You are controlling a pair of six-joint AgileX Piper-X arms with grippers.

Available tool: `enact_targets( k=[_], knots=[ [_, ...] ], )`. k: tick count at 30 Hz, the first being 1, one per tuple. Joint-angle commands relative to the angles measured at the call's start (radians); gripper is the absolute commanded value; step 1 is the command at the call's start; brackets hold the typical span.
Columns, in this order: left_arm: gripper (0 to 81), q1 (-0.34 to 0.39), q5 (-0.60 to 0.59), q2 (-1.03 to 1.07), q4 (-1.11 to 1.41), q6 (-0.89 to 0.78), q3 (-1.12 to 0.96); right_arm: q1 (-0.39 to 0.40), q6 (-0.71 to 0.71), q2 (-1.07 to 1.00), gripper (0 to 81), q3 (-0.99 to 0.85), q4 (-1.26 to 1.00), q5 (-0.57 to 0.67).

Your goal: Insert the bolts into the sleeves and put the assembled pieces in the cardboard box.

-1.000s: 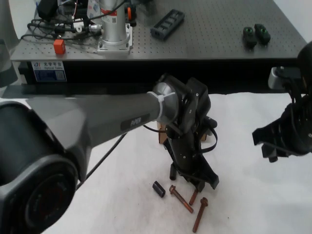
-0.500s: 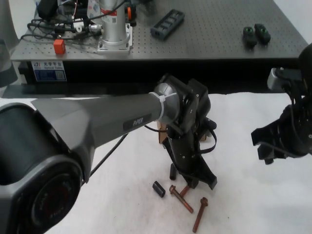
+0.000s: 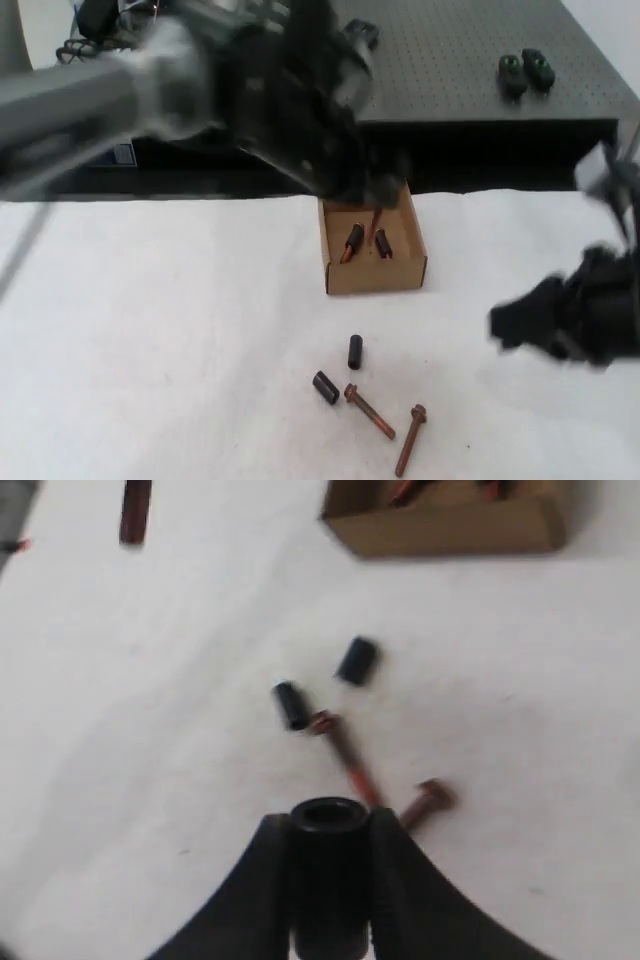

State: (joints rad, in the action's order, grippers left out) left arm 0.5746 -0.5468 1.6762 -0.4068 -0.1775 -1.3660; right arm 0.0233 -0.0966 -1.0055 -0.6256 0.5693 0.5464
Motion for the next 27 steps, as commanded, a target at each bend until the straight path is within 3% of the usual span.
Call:
enact_targets(
  k=[1, 5, 8, 27],
  knots=[
    [0.6, 0.004, -0.189, -0.081, 0.243, -0.159, 0.134, 0.098, -0.150, -0.002, 1.6, 0.133, -0.286, 0.210],
    [0.6, 0.004, -0.290, -0.125, 0.481, -0.324, 0.251, 0.216, -0.285, -0.004, 1.6, 0.210, -0.639, 0.205],
    [0.6, 0.004, -0.320, -0.124, 0.560, -0.392, 0.286, 0.252, -0.356, -0.011, 1.6, 0.215, -0.807, 0.143],
    [0.6, 0.004, -0.379, -0.124, 0.564, -0.380, 0.293, 0.256, -0.494, -0.119, 1.6, 0.212, -1.089, 0.006]
  ],
)
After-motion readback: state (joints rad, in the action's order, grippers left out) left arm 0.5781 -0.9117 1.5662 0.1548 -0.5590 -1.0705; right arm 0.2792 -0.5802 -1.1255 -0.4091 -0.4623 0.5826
